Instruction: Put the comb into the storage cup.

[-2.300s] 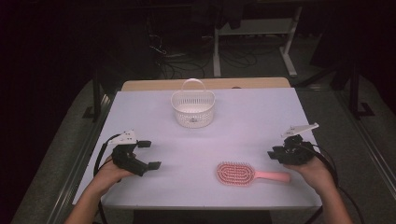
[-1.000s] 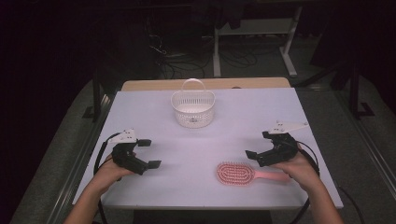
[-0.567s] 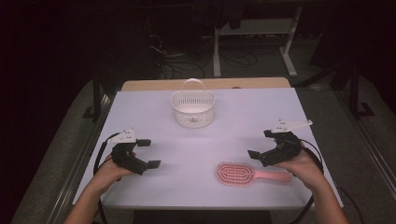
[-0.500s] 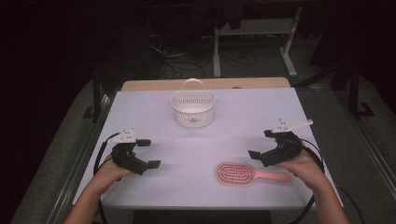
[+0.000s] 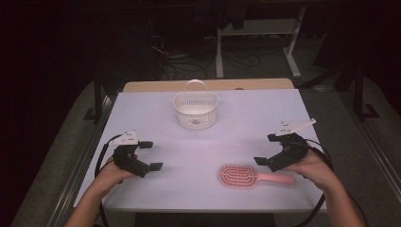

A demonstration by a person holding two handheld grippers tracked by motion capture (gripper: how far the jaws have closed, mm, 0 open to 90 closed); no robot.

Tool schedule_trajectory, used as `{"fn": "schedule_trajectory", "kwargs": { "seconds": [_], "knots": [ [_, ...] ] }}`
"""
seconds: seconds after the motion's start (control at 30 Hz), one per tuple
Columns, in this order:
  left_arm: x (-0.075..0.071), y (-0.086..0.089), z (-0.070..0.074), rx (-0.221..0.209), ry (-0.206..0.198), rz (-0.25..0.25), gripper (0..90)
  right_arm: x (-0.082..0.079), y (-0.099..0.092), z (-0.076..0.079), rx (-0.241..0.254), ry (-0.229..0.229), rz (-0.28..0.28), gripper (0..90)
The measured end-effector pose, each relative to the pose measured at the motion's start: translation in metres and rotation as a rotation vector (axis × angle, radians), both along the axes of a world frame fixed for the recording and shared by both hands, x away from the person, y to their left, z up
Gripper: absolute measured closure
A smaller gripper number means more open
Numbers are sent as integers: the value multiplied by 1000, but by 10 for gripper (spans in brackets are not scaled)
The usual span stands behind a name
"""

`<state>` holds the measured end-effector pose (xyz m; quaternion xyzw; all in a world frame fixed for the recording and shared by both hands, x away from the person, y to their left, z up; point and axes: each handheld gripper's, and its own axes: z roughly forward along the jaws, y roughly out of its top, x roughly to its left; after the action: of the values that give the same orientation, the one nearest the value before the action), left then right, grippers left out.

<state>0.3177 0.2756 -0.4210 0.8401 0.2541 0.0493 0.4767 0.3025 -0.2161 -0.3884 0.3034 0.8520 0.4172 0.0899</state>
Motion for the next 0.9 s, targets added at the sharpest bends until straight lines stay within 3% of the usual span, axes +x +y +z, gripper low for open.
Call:
{"fn": "schedule_trajectory", "kwargs": {
  "seconds": [0.9],
  "knots": [
    [0, -1, -1, 0, 2, 0, 0, -2, -1, -11, -194, 87, 125, 15]
  ]
}}
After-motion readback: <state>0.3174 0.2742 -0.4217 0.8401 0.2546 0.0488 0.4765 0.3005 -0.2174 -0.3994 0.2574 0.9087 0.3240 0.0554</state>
